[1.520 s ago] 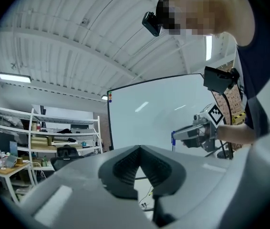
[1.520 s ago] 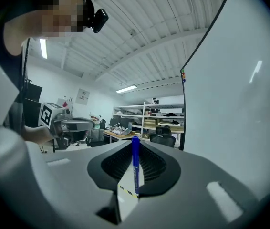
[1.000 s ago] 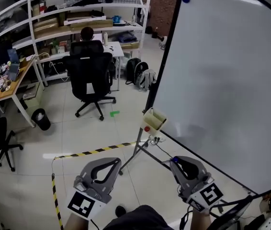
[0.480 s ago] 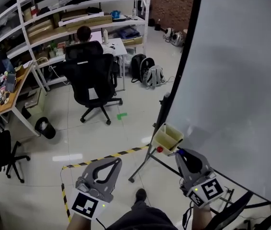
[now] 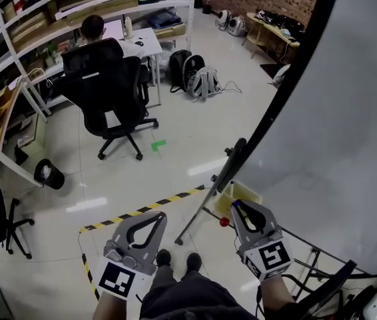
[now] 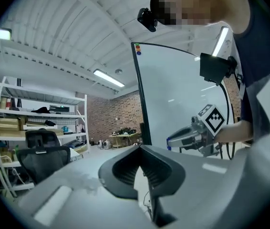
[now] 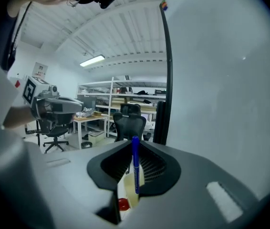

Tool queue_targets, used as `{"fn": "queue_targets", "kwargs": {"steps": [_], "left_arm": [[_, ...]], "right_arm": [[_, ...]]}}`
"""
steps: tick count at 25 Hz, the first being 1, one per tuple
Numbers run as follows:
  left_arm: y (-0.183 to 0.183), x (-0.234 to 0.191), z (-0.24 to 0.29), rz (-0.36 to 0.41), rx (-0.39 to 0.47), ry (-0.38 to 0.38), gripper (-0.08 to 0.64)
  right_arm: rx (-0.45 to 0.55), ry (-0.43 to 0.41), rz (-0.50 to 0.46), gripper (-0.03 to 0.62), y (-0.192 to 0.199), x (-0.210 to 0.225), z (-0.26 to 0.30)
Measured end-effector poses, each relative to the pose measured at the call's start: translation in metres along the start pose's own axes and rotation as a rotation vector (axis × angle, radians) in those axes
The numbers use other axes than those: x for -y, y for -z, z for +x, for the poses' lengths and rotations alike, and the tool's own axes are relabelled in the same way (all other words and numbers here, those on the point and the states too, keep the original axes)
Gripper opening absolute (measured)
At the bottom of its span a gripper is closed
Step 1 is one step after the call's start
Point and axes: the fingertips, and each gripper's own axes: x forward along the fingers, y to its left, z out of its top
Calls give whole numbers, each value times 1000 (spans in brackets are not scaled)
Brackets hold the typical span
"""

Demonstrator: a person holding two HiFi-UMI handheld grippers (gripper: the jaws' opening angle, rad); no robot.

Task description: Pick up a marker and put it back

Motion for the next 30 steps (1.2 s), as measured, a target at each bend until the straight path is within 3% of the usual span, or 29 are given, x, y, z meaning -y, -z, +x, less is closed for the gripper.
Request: {"fn": "queue_targets", "kwargs": {"steps": [6,14,21,30], "left_arm": [[23,-28,38,-7,1,165,3],[44,-42,66,-27,-13,323,3],[50,-47,78,-23,-15,400,3],[40,-52,72,-9,13,416,3]], "right_arm": [[-145,94,40,46,29,4,37],[-195,198,101,46,48,8,59],[-219,271,108,48,61,11,61],[-213,268,74,64,46,6,67]]}}
